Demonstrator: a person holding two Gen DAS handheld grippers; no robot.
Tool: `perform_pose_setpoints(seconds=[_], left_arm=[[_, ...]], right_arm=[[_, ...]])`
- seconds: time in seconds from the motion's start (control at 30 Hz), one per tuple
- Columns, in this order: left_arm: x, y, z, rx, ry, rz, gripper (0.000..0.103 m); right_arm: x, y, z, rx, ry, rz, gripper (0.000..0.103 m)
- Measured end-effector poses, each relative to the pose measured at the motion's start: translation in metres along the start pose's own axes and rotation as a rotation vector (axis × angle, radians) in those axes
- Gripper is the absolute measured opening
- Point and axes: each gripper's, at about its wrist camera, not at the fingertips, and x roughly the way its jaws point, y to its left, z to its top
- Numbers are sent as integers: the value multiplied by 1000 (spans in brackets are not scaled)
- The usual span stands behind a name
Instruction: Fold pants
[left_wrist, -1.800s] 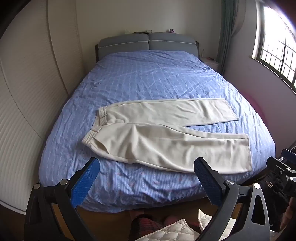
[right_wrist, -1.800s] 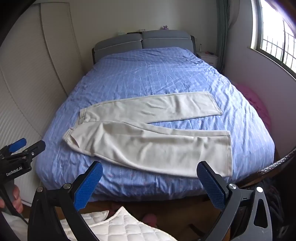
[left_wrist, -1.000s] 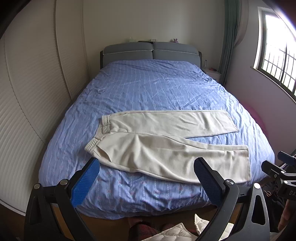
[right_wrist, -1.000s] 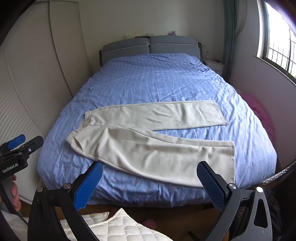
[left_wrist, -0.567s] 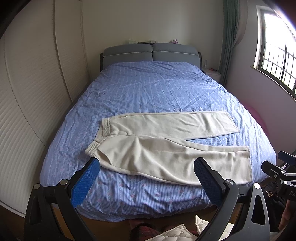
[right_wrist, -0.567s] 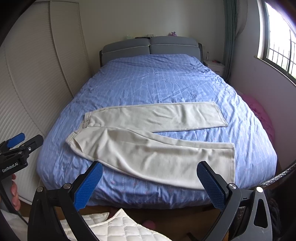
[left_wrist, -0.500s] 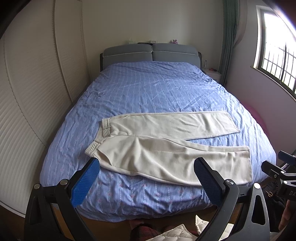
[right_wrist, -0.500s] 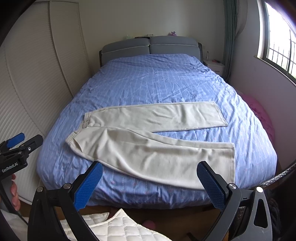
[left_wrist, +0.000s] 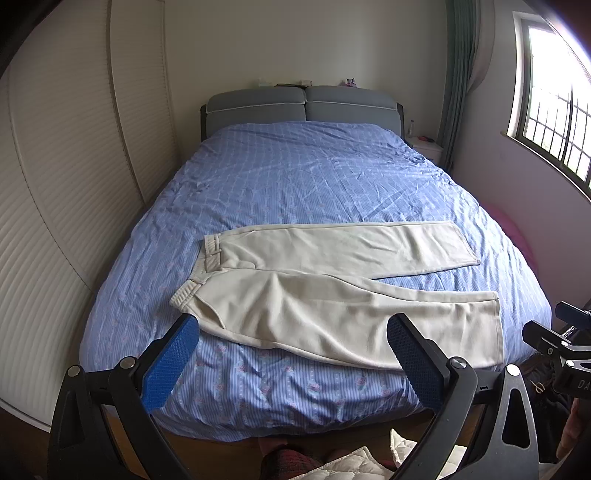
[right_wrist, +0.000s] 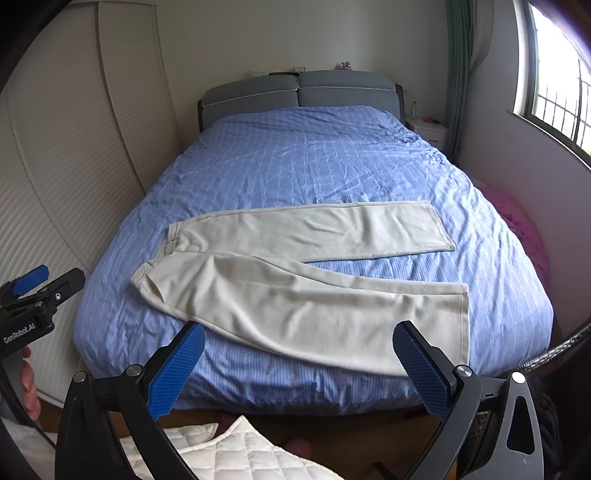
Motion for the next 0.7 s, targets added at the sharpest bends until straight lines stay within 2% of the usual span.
perform_pose_setpoints(seconds=[0.7], left_arm=[[-4, 15, -7, -22, -19, 19, 103]], right_arm=[[2, 3, 4, -6, -1, 4, 103]])
